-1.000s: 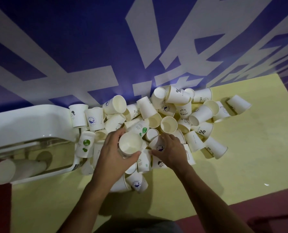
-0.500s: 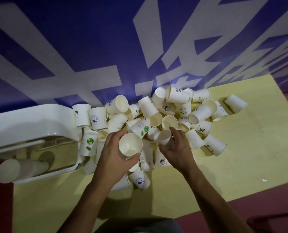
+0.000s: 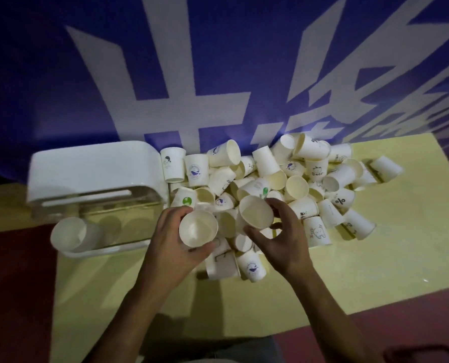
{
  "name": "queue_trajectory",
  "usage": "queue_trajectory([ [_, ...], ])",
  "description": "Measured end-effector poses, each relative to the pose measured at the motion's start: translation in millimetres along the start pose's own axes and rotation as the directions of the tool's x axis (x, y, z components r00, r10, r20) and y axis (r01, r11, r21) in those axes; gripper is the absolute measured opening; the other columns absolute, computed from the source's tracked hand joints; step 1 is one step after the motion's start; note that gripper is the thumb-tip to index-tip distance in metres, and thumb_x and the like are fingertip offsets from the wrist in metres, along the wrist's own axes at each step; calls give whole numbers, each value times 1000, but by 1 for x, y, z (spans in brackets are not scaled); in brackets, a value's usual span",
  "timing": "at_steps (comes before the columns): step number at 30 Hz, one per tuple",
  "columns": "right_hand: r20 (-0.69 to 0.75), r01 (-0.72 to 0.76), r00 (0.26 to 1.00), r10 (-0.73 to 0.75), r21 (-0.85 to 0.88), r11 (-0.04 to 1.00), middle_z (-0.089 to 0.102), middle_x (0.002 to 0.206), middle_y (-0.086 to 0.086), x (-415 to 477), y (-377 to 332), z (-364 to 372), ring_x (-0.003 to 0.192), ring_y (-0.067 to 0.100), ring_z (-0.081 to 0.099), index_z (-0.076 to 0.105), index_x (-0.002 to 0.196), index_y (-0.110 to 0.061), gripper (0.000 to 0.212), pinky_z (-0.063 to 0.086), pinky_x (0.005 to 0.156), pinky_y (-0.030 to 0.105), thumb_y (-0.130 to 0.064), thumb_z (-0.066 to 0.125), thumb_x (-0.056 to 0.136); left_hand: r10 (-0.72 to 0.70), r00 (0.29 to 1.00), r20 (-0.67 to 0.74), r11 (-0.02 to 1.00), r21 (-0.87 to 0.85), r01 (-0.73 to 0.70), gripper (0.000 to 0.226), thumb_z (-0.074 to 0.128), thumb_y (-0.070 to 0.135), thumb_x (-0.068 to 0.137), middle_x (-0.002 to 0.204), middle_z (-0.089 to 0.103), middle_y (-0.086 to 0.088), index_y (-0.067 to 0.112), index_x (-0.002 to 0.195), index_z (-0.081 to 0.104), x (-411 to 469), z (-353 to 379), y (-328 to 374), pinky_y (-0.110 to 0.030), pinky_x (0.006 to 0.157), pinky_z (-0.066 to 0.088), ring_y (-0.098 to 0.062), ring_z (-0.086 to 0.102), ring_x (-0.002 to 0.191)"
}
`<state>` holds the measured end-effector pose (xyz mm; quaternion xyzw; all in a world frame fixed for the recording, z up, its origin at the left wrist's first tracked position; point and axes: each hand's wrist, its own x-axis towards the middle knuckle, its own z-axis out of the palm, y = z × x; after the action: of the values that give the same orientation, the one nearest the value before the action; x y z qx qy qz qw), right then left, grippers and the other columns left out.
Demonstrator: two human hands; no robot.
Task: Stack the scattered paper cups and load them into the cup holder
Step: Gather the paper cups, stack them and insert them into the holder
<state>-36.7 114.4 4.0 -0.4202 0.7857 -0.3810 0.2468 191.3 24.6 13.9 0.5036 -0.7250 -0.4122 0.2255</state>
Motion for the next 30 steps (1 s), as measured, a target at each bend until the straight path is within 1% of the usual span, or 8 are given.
queue_trajectory([
  [2, 4, 1, 1000, -1, 10, 1000, 62, 120, -15, -9, -19, 16, 107, 1, 59, 56, 130, -29, 69, 53, 78, 23, -44, 89, 71, 0, 1000, -21, 1000, -3, 0, 72, 93, 44, 64, 125, 49, 19, 34, 124, 54, -9, -23, -14, -36, 88, 54, -2, 54, 112],
  [5, 30, 25, 999, -26, 18, 1000, 62, 117, -22, -22, -50, 49, 103, 0, 60, 57, 126, -34, 67, 51, 71, 17, -48, 88, 69, -4, 998, -55, 1000, 13, 4, 71, 92, 46, 66, 125, 49, 20, 37, 124, 52, -24, -63, -39, -25, 85, 50, 2, 52, 114],
  [10, 85, 30, 996, -34, 48, 998, 62, 121, -18, -38, -92, 113, 99, 1, 61, 57, 122, -38, 66, 51, 68, 14, -39, 93, 67, -57, 992, -116, 998, 1, 57, 75, 92, 46, 67, 127, 50, 19, 36, 129, 51, -41, -122, -89, -31, 89, 52, -4, 53, 116],
  [16, 140, 52, 988, -64, 90, 995, 62, 120, -20, -53, -130, 175, 99, 4, 62, 56, 128, -34, 70, 51, 71, 15, -39, 92, 68, -99, 964, -246, 995, -19, 98, 79, 93, 38, 65, 132, 52, 15, 27, 134, 54, -51, -170, -135, -32, 90, 53, -12, 56, 116],
  [18, 153, 57, 986, -71, 93, 994, 62, 120, -21, -56, -141, 190, 100, 3, 62, 57, 128, -33, 69, 52, 72, 17, -37, 92, 69, -106, 956, -274, 994, -35, 100, 79, 94, 33, 66, 129, 53, 14, 24, 134, 56, -51, -184, -145, -28, 91, 51, -10, 56, 115],
  [22, 146, 91, 984, -103, 86, 992, 62, 122, -19, -57, -155, 206, 102, 4, 62, 56, 128, -33, 69, 54, 73, 19, -35, 92, 70, -99, 947, -305, 995, -48, 89, 74, 93, 27, 68, 128, 59, 9, 19, 133, 58, -47, -200, -156, -9, 91, 41, -10, 56, 114],
  [25, 146, 88, 984, -100, 80, 993, 63, 125, -16, -56, -161, 212, 103, 4, 62, 55, 130, -33, 70, 52, 75, 16, -34, 92, 71, -94, 942, -321, 995, -49, 82, 70, 92, 26, 71, 127, 62, 4, 17, 132, 60, -41, -204, -159, -6, 90, 39, -9, 57, 113],
  [30, 139, 93, 985, -105, 88, 992, 64, 125, -13, -56, -165, 217, 105, 8, 63, 56, 131, -32, 69, 51, 75, 13, -30, 92, 72, -111, 943, -312, 992, -89, 87, 73, 94, 29, 69, 123, 57, 15, 22, 133, 59, -32, -206, -162, -4, 89, 39, -4, 55, 111],
])
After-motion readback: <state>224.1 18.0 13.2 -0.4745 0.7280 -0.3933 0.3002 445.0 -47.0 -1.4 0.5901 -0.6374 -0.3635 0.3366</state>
